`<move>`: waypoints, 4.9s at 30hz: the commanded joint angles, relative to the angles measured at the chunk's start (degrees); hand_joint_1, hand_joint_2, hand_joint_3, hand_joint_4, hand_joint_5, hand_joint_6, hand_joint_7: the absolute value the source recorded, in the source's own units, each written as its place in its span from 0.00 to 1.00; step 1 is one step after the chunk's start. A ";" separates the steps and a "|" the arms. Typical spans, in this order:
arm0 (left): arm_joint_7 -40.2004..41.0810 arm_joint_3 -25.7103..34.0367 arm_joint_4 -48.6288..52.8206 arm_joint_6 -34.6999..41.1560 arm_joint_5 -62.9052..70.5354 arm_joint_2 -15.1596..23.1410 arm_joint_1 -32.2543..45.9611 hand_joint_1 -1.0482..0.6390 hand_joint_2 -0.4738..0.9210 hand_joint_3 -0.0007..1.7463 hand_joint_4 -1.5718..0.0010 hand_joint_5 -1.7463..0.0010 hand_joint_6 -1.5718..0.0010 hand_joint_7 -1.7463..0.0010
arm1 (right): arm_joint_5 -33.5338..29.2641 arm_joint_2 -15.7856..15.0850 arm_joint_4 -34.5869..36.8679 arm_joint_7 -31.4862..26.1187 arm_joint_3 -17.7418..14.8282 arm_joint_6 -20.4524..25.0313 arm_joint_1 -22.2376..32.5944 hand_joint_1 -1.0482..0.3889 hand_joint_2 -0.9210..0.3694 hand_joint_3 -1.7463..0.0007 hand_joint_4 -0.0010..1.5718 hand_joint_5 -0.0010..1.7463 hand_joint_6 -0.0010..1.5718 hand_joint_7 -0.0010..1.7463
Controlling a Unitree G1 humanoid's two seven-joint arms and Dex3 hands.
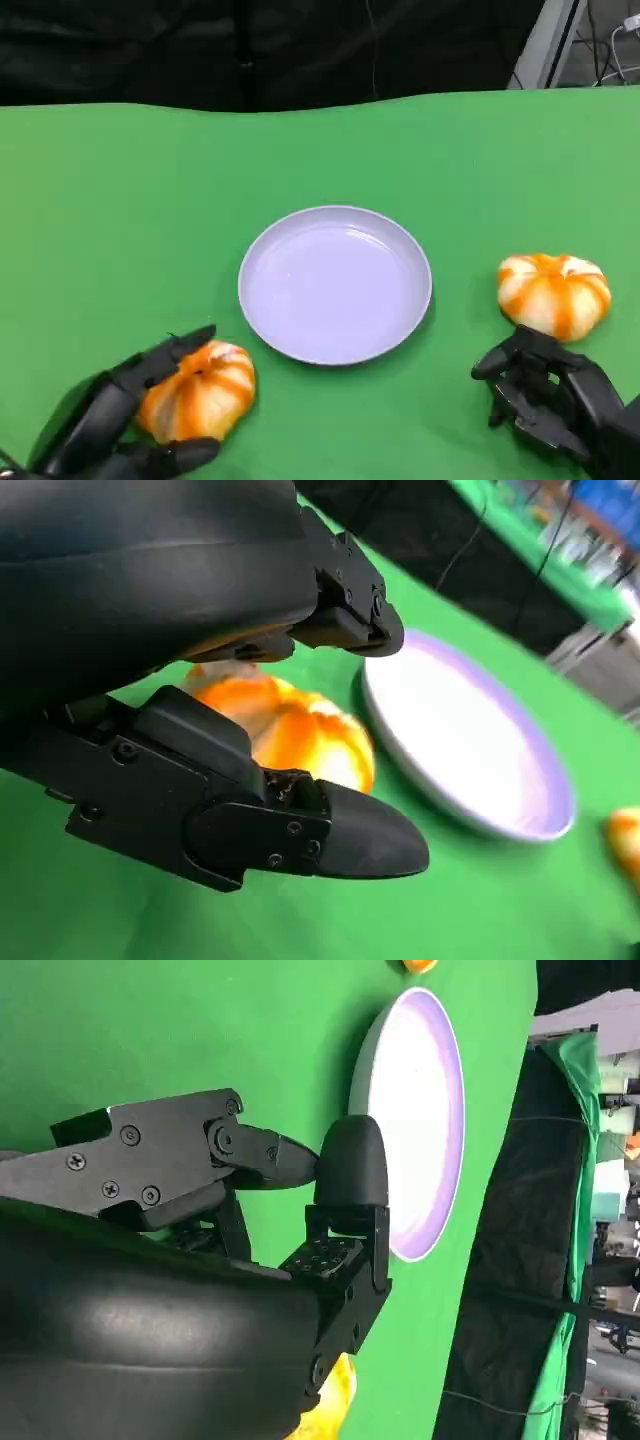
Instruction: Grasp the bread from the table and place it into the plate.
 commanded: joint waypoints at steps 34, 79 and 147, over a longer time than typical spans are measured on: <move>4.14 -18.25 -8.72 27.61 10.50 8.04 -3.10 0.54 1.00 0.03 0.74 0.99 0.77 1.00 | 0.41 -0.43 0.97 -0.50 -0.23 -0.50 -0.62 0.55 0.00 0.72 0.37 1.00 0.42 0.71; 26.61 -19.08 -5.13 25.71 12.34 6.63 -3.09 0.55 0.92 0.25 0.49 0.00 0.44 0.24 | 0.24 -0.54 0.96 -0.53 -0.19 -0.49 -0.81 0.56 0.00 0.72 0.37 1.00 0.41 0.71; 27.38 -19.53 -3.65 14.95 10.35 -0.04 -18.71 0.56 0.74 0.53 0.45 0.07 0.41 0.32 | -1.66 0.84 1.72 -3.88 1.44 -1.80 -0.70 0.56 0.00 0.72 0.37 1.00 0.42 0.70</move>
